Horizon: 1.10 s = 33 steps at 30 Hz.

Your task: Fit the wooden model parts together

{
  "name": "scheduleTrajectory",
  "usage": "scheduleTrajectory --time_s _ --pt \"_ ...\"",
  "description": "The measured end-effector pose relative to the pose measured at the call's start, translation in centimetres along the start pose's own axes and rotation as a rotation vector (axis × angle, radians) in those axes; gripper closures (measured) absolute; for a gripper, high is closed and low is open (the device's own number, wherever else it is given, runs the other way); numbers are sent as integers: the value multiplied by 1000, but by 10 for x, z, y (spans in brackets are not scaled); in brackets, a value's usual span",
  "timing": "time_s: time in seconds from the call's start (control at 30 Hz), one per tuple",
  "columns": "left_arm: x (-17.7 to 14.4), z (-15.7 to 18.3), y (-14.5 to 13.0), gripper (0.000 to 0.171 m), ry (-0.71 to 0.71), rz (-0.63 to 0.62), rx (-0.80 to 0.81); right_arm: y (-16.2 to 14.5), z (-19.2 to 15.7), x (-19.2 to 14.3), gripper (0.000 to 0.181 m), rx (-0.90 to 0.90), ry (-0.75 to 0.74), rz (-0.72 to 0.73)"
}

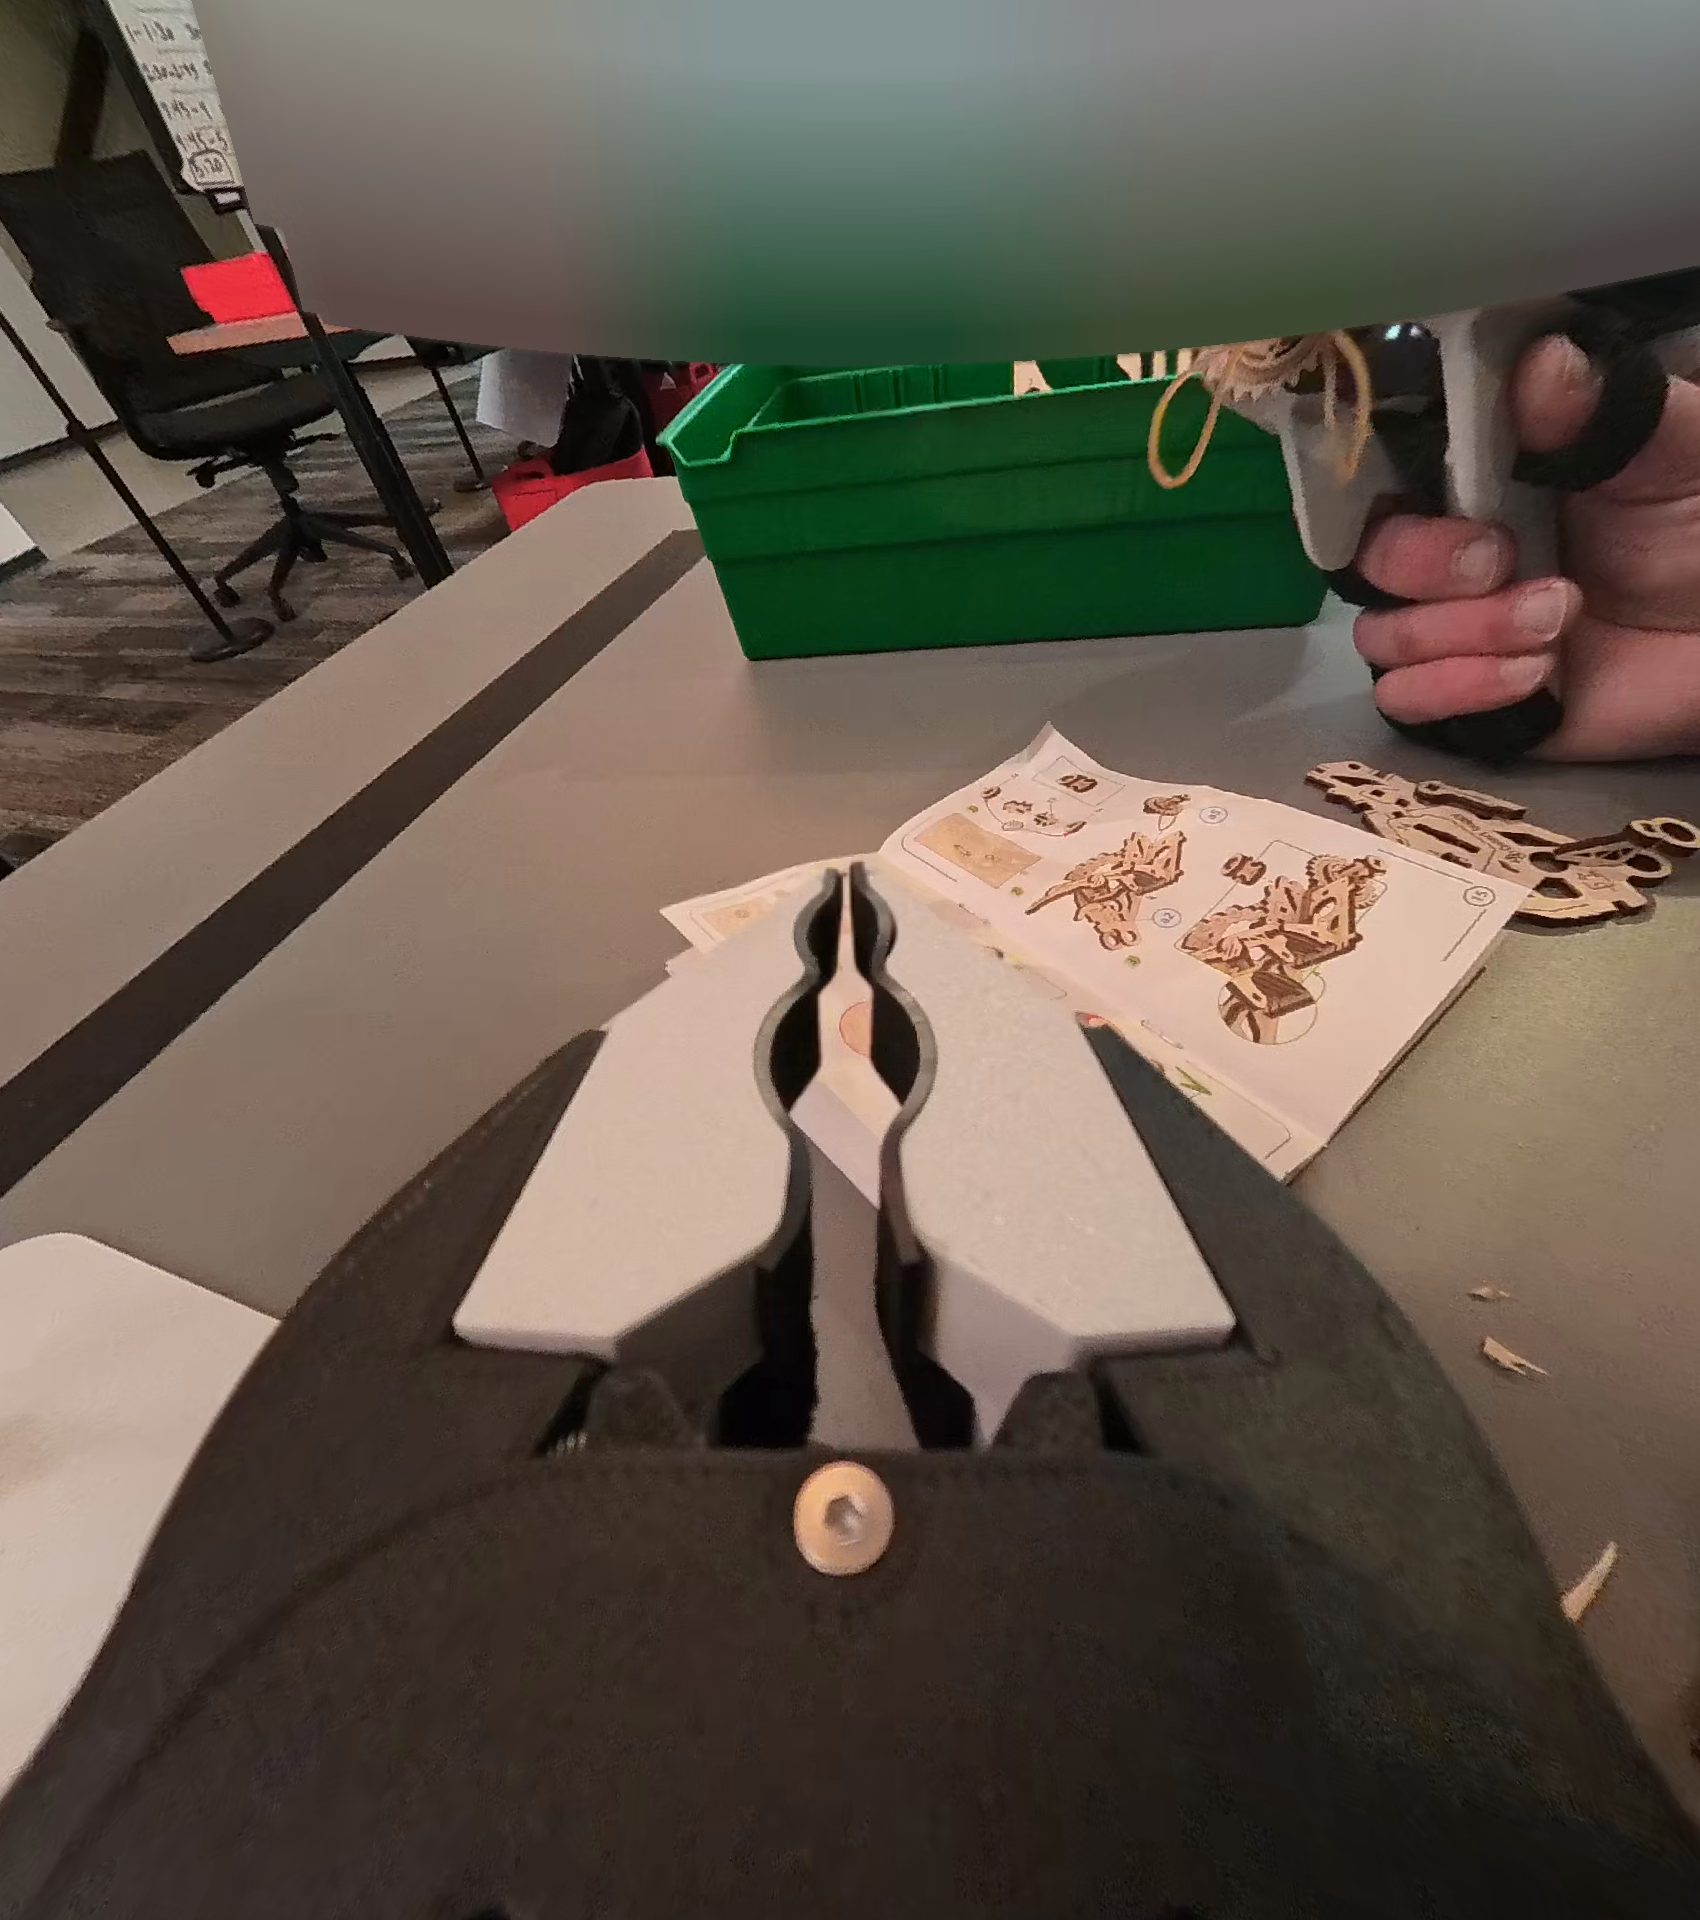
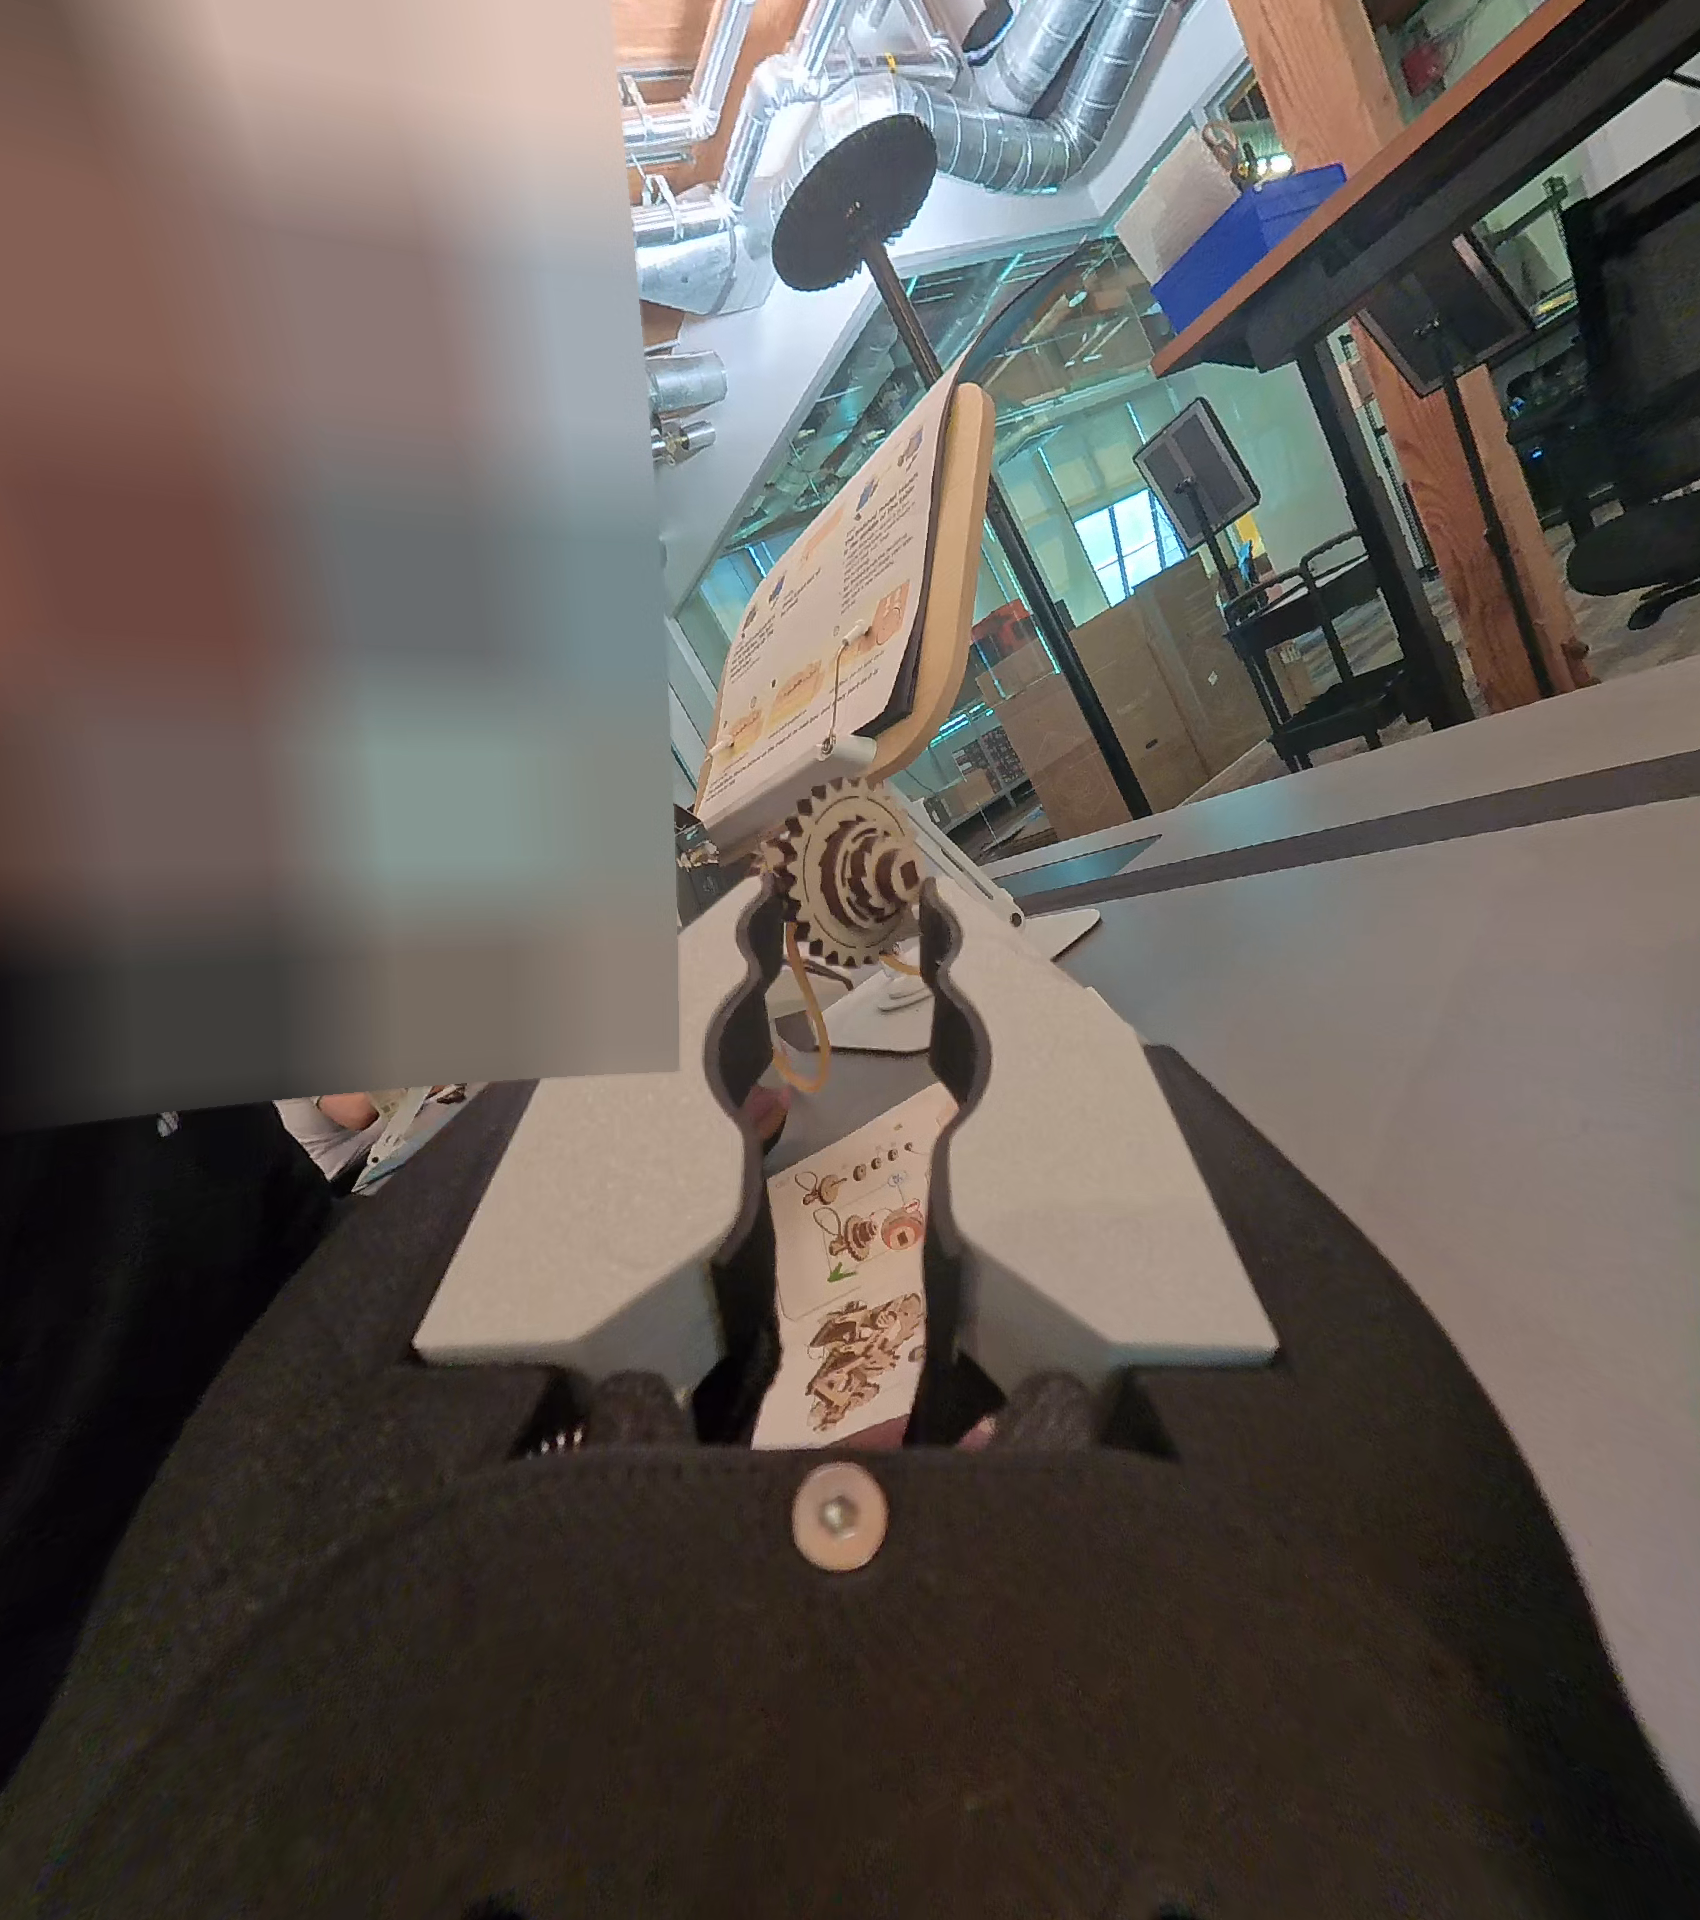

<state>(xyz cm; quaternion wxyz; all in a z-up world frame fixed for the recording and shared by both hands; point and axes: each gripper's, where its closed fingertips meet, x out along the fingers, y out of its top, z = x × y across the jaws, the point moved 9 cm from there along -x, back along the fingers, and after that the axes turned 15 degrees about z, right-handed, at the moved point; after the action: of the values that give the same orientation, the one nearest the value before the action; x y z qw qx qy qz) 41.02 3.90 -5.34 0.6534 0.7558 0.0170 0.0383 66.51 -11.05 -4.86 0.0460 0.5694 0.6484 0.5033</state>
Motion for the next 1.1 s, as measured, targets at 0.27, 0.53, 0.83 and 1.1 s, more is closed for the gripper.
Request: scheduleTrajectory --time_s 0.27,0.53,0.83,1.1 --pt "11 21 31 140 -81 41 86 2 -6 12 159 86 -54 28" --pt "29 55 71 90 -170 58 0 -10 -52 59 159 128 -51 -71" --pt "15 63 105 136 -217 168 -162 -14 -109 95 159 78 -28 -115" --pt "0 68 131 171 -258 270 -117 -3 -138 102 159 11 -58 -99"
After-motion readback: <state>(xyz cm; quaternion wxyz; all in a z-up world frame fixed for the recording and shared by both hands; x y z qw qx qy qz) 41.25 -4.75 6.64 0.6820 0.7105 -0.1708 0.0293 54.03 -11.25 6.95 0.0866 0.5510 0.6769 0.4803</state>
